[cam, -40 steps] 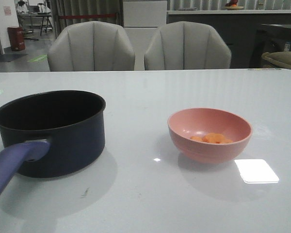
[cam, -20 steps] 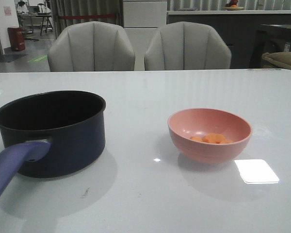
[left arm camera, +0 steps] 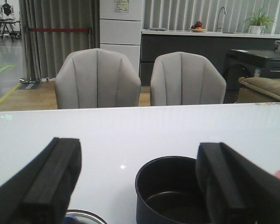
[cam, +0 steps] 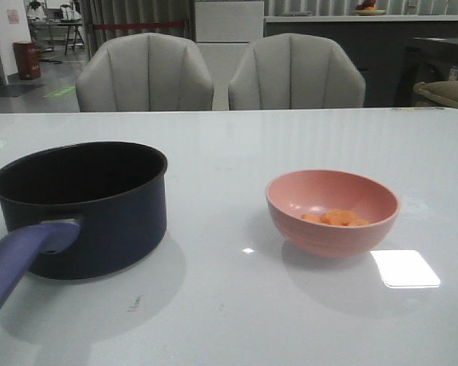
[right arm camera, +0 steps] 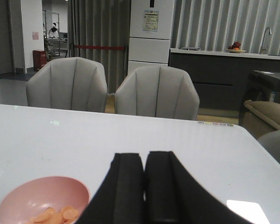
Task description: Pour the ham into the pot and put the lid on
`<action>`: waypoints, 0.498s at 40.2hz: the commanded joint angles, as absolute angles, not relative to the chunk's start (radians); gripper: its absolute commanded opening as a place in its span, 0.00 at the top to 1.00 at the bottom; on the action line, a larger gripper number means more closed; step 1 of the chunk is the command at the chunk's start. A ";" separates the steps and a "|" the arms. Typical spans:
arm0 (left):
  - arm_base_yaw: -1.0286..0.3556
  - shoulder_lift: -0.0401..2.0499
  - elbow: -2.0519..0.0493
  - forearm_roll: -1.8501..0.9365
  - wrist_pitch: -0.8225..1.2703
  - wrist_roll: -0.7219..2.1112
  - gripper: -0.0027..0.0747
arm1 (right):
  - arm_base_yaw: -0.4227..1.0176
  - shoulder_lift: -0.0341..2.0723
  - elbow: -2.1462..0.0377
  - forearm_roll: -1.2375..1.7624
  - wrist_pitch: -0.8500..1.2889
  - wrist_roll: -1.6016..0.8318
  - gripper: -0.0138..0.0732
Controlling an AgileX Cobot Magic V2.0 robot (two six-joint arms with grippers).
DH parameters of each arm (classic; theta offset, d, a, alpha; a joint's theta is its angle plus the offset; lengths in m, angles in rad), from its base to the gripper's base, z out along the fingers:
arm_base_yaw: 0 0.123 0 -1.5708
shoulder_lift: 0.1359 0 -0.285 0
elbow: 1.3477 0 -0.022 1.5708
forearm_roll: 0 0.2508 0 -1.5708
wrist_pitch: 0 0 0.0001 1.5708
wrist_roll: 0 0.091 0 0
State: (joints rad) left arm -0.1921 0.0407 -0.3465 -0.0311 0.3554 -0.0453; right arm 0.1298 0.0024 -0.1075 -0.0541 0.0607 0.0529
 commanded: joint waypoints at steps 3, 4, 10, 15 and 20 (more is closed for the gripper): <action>-0.202 0.052 -0.373 -0.032 0.269 -0.048 0.25 | 0.126 0.128 -0.291 -0.052 0.261 0.051 0.67; -0.202 0.052 -0.373 -0.032 0.269 -0.048 0.25 | 0.126 0.149 -0.314 -0.052 0.306 0.051 0.67; -0.202 0.052 -0.372 -0.029 0.269 -0.048 0.25 | 0.126 0.202 -0.347 -0.053 0.355 0.051 0.67; -0.202 0.052 -0.372 -0.029 0.269 -0.048 0.25 | 0.126 0.219 -0.342 -0.014 0.333 0.088 0.67; -0.202 0.052 -0.372 -0.029 0.269 -0.048 0.25 | 0.126 0.320 -0.356 0.005 0.334 0.088 0.66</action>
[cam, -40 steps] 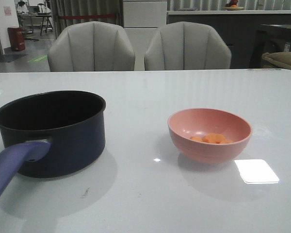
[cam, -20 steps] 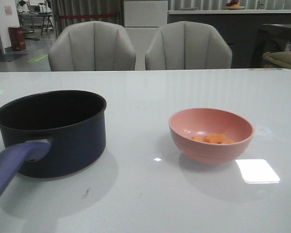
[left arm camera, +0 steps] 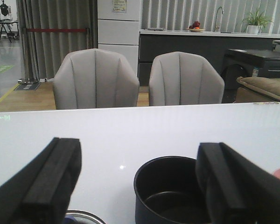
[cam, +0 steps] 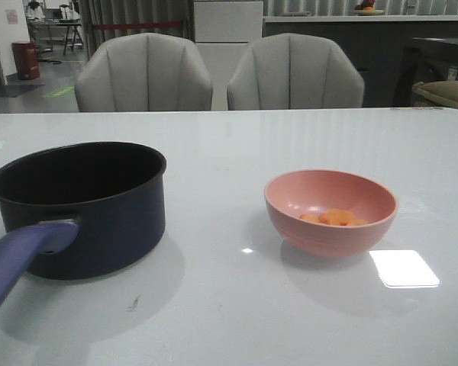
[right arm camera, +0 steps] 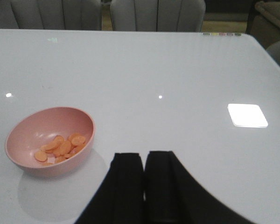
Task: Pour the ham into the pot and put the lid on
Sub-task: 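Reach the right gripper to the pink bowl rim and grasp it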
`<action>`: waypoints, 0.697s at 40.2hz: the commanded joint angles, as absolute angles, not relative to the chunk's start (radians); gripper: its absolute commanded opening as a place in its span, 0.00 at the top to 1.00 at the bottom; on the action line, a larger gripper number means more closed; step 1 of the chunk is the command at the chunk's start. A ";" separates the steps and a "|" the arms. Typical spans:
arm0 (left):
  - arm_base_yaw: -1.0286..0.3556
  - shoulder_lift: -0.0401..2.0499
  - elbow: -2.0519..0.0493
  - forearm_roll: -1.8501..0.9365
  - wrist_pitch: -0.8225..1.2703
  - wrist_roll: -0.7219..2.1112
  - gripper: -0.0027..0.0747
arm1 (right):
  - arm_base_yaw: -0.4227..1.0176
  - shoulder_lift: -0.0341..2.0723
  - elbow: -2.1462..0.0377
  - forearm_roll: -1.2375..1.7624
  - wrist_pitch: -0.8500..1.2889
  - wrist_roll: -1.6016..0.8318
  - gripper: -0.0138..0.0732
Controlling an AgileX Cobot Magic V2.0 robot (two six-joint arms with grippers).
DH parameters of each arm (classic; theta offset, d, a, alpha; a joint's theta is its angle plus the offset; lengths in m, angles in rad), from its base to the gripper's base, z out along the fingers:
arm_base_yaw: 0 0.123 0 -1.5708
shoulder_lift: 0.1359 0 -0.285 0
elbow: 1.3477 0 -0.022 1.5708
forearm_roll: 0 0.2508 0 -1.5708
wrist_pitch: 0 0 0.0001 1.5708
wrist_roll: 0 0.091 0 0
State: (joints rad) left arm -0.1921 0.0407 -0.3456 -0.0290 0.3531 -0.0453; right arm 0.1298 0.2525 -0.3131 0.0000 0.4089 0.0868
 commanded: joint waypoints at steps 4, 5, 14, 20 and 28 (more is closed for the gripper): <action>-0.202 0.052 -0.372 -0.029 0.269 -0.048 0.25 | 0.129 0.449 -0.382 0.037 0.335 0.088 0.56; -0.202 0.052 -0.372 -0.029 0.269 -0.048 0.25 | 0.130 0.474 -0.392 0.047 0.334 0.088 0.51; -0.202 0.052 -0.372 -0.029 0.269 -0.048 0.25 | 0.168 0.785 -0.531 0.109 0.334 0.086 0.23; -0.202 0.052 -0.372 -0.029 0.269 -0.048 0.25 | 0.220 1.024 -0.683 0.135 0.369 0.086 0.24; -0.202 0.052 -0.372 -0.029 0.269 -0.048 0.25 | 0.260 1.339 -0.885 0.135 0.466 0.085 0.24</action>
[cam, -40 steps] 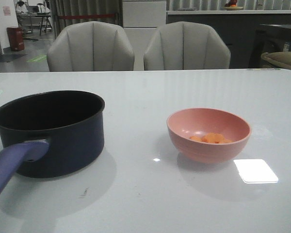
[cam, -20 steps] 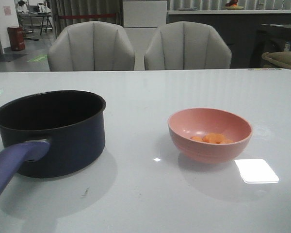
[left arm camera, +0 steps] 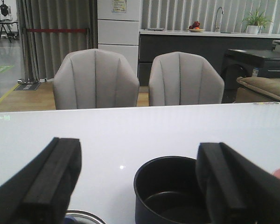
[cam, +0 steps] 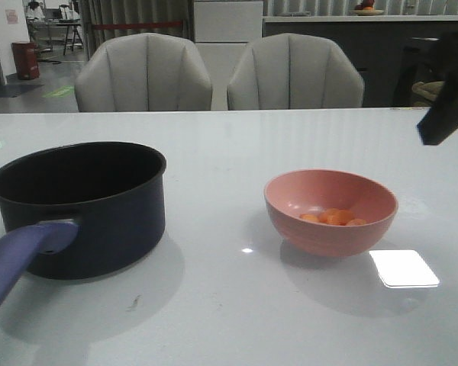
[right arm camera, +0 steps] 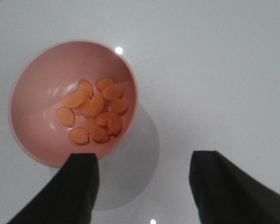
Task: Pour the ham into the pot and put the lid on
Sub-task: 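Reach the right gripper to the pink bowl rim and grasp it, then lift the pink bowl and carry it over the saucepan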
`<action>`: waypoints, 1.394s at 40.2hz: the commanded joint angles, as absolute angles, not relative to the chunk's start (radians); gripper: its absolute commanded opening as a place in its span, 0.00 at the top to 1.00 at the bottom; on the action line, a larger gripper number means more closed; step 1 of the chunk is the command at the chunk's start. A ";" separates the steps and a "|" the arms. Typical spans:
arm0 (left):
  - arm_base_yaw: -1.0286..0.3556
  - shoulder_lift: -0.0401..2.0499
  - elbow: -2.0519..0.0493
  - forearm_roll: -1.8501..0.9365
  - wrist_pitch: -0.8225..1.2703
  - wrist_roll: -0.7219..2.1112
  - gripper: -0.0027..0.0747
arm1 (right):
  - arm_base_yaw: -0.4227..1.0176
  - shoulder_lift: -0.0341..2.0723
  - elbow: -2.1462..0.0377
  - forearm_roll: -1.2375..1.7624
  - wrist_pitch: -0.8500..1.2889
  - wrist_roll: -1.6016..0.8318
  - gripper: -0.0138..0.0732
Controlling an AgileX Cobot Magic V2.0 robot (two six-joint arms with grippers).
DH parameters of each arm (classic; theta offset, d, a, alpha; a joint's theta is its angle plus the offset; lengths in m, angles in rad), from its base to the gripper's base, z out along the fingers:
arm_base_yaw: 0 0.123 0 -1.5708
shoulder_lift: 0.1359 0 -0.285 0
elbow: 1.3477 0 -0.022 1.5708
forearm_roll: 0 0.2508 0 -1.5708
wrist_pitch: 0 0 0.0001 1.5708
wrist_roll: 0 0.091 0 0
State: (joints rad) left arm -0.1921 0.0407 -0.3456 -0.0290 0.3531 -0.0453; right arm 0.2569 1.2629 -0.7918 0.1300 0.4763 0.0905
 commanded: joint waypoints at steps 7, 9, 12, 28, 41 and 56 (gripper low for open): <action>-0.202 0.052 -0.372 -0.029 0.269 -0.048 0.25 | 0.258 1.538 -1.012 0.135 0.519 0.085 0.24; -0.202 0.052 -0.372 -0.029 0.269 -0.048 0.25 | 0.258 1.581 -1.040 0.135 0.526 0.085 0.24; -0.202 0.052 -0.372 -0.029 0.269 -0.048 0.25 | 0.259 1.635 -1.073 0.142 0.528 0.085 0.24; -0.202 0.052 -0.372 -0.029 0.269 -0.048 0.25 | 0.259 1.801 -1.186 0.162 0.566 0.085 0.70; -0.202 0.052 -0.372 -0.029 0.269 -0.048 0.25 | 0.258 1.802 -1.188 0.155 0.586 0.066 0.68; -0.202 0.052 -0.372 -0.029 0.269 -0.048 0.25 | 0.343 1.606 -1.306 0.154 0.601 0.063 0.68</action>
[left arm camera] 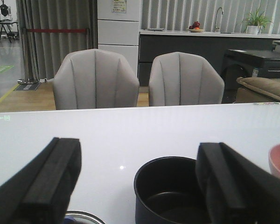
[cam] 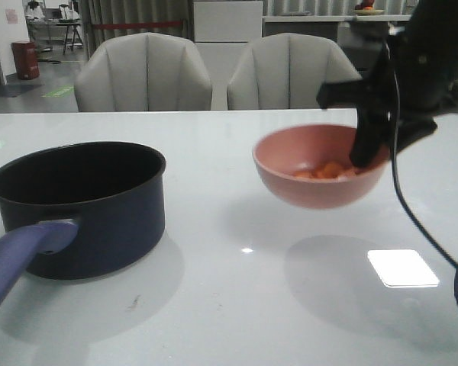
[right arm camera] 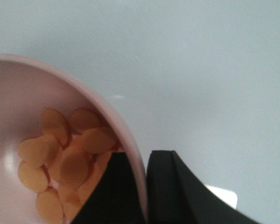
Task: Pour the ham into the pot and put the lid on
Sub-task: 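Lift the pink bowl and carry it over the saucepan, then tilt the pink bowl with the right gripper to pour carrots into pot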
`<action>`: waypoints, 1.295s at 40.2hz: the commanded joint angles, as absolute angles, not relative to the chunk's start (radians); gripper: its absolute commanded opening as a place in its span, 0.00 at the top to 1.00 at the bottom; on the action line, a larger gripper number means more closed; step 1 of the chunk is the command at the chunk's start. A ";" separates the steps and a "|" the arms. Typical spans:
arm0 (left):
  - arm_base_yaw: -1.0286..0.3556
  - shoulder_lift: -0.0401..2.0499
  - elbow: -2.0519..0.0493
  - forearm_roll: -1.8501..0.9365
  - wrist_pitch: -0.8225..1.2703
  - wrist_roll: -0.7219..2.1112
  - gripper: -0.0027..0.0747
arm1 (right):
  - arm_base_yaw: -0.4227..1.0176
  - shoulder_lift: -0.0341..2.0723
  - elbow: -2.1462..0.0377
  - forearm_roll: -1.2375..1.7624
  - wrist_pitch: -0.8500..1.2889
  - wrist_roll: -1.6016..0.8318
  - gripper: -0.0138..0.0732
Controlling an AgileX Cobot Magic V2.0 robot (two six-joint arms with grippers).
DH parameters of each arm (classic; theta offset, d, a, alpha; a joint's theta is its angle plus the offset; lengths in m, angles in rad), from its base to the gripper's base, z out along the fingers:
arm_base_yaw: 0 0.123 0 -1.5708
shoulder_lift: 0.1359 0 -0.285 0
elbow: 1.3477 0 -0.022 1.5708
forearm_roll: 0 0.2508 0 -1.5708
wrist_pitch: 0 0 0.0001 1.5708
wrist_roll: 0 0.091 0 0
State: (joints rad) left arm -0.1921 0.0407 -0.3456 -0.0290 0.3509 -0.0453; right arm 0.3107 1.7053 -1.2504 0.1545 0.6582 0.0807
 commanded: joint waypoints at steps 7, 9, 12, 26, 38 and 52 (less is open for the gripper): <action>-0.202 0.052 -0.372 -0.029 0.269 -0.048 0.25 | 0.476 1.586 -1.367 0.154 0.533 0.031 0.68; -0.202 0.052 -0.372 -0.029 0.269 -0.048 0.25 | 0.520 1.591 -1.377 0.154 0.498 0.031 0.68; -0.202 0.052 -0.372 -0.029 0.269 -0.048 0.25 | 0.585 1.613 -1.399 0.154 0.445 0.031 0.68; -0.202 0.052 -0.372 -0.029 0.269 -0.048 0.25 | 0.700 1.807 -1.540 0.108 0.255 0.030 0.68; -0.202 0.052 -0.372 -0.029 0.269 -0.048 0.25 | 0.713 1.833 -1.500 -0.120 -0.141 0.030 0.68; -0.202 0.052 -0.372 -0.029 0.269 -0.048 0.25 | 0.717 1.843 -1.441 -0.196 -0.344 -0.104 0.68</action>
State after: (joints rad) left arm -0.1921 0.0407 -0.3456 -0.0290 0.3509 -0.0453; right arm 0.7190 1.8947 -1.4168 -0.1862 -0.2107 -0.0494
